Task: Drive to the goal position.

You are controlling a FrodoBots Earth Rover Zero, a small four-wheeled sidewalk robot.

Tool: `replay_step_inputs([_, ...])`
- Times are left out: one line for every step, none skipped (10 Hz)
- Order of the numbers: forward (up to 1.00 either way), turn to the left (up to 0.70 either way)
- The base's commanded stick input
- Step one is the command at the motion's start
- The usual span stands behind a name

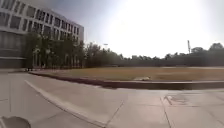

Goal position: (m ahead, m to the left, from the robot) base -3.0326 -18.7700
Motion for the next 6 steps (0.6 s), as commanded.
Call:
replay_step_inputs([0.70,-0.35])
replay_step_inputs([0.70,-0.35])
replay_step_inputs([0.70,-0.35])
replay_step_inputs([0.70,-0.35])
replay_step_inputs([0.70,-0.35])
replay_step_inputs([0.70,-0.35])
